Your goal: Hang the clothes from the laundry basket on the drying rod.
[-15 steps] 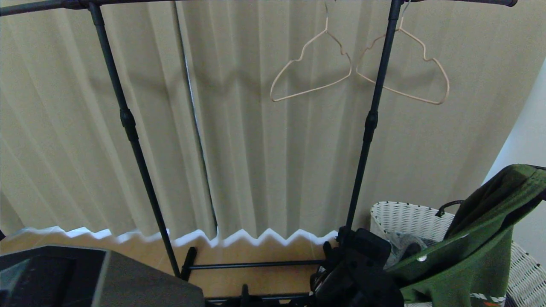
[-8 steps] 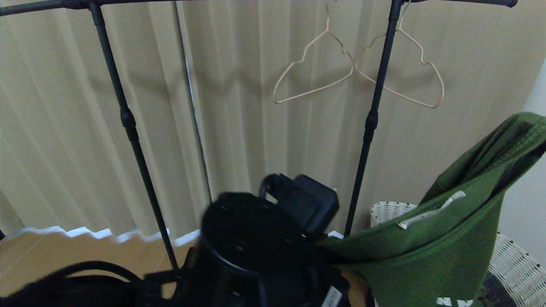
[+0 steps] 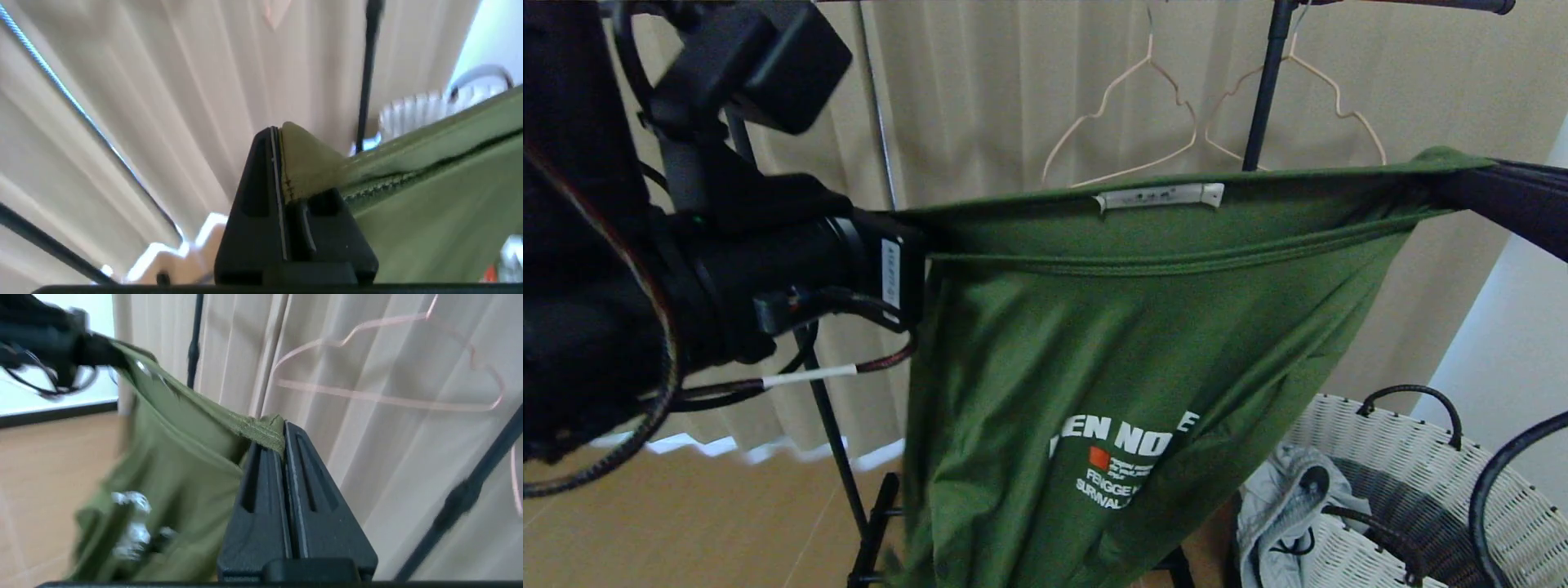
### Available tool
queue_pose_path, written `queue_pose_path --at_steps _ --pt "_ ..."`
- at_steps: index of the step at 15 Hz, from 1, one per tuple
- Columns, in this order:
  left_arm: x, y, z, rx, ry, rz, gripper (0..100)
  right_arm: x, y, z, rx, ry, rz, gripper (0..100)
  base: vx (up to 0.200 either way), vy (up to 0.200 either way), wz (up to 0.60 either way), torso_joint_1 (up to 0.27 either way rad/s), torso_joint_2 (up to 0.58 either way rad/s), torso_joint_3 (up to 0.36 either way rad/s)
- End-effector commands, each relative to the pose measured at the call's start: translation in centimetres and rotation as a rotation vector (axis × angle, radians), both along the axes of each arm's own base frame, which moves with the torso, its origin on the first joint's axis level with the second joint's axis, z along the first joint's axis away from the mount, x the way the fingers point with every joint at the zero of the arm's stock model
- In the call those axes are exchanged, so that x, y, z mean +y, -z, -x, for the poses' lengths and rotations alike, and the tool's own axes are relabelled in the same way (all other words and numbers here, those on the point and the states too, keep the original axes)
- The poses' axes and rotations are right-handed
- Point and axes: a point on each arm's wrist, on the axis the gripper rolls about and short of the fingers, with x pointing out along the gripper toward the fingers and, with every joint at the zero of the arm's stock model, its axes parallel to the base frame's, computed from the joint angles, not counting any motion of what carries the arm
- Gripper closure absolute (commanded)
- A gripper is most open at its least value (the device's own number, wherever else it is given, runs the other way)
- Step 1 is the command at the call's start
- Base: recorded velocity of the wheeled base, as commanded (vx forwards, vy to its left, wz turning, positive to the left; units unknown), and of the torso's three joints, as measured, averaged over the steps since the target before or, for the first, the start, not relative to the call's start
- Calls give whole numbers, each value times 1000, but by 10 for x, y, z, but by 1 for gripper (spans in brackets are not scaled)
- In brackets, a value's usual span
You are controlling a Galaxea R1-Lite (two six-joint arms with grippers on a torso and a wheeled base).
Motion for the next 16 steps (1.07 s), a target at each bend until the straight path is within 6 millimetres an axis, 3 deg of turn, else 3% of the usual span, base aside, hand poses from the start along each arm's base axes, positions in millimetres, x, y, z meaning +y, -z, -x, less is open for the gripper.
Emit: queue_pose_path --at_steps 1,4,16 --pt "12 -29 -4 -58 7 55 100 11 11 -23 41 4 16 100 0 0 0 0 0 0" --pt "15 -41 -1 -79 215 92 100 16 12 -36 30 5 11 100 0 0 0 0 0 0" --pt "13 -21 -15 -26 77 47 100 12 8 -30 20 28 4 100 0 0 0 0 0 0"
